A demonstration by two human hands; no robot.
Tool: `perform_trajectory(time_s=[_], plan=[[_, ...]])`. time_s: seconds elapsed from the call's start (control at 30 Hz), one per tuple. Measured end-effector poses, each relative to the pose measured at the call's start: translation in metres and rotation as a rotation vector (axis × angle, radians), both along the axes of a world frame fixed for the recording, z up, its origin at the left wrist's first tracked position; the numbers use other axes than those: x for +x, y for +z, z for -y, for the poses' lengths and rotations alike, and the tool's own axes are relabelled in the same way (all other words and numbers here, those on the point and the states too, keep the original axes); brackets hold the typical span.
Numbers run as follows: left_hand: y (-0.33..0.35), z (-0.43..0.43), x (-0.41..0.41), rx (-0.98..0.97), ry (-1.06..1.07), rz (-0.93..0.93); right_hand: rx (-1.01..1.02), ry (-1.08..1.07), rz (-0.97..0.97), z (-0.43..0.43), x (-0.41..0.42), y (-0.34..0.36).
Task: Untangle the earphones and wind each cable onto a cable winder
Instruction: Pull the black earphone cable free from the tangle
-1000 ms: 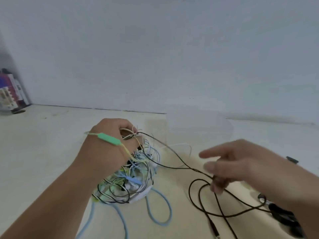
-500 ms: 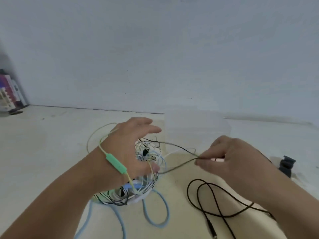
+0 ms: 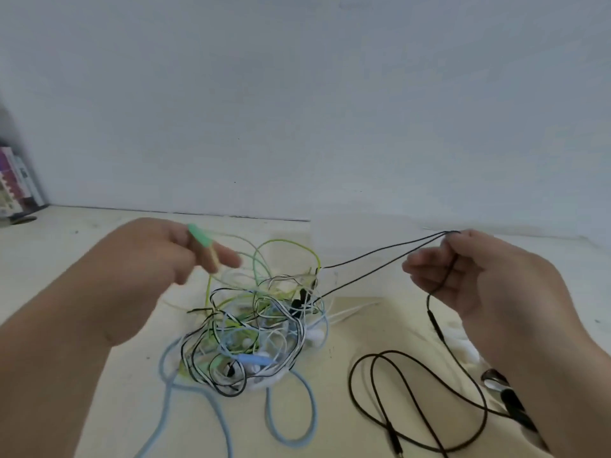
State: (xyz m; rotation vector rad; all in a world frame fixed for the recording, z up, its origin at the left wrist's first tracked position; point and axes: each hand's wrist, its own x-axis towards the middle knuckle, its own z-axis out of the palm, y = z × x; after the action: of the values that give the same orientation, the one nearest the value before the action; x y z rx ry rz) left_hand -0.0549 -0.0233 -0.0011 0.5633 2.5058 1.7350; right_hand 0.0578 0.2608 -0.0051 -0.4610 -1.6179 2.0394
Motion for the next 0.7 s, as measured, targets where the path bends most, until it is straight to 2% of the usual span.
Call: perform_trajectory(time_s=[0.1, 0.17, 0.2, 0.27, 0.33, 0.4, 0.53, 0.7], plan=[[-0.004, -0.005, -0.007, 0.057, 0.488, -0.043, -0.076, 0.222, -0.108, 0.004, 0.001, 0.003], [-0.003, -0.011, -0.006, 0.09, 0.646, -0.253, -0.077, 0.388, -0.165, 0.009, 0.003, 0.002], [0.0, -0.016, 0.0, 0.138, 0.607, -0.362, -0.06, 0.468, -0.202, 0.01, 0.003, 0.0], [0.002, -0.034, 0.023, 0.191, 0.317, -0.506, 0.023, 0.621, -0.275, 0.012, 0.005, -0.006], [-0.001, -0.053, 0.047, 0.042, -0.006, -0.517, 0.106, 0.76, -0.318, 0.014, 0.007, -0.008], [-0.006, -0.069, 0.064, -0.168, -0.172, -0.453, 0.15, 0.857, -0.332, 0.013, 0.009, -0.007], [-0.014, -0.07, 0.061, -0.289, -0.282, -0.422, 0.185, 0.882, -0.378, 0.01, 0.01, -0.002], [-0.016, -0.065, 0.049, -0.328, -0.136, -0.49, 0.195, 0.765, -0.421, 0.009, 0.008, -0.003]])
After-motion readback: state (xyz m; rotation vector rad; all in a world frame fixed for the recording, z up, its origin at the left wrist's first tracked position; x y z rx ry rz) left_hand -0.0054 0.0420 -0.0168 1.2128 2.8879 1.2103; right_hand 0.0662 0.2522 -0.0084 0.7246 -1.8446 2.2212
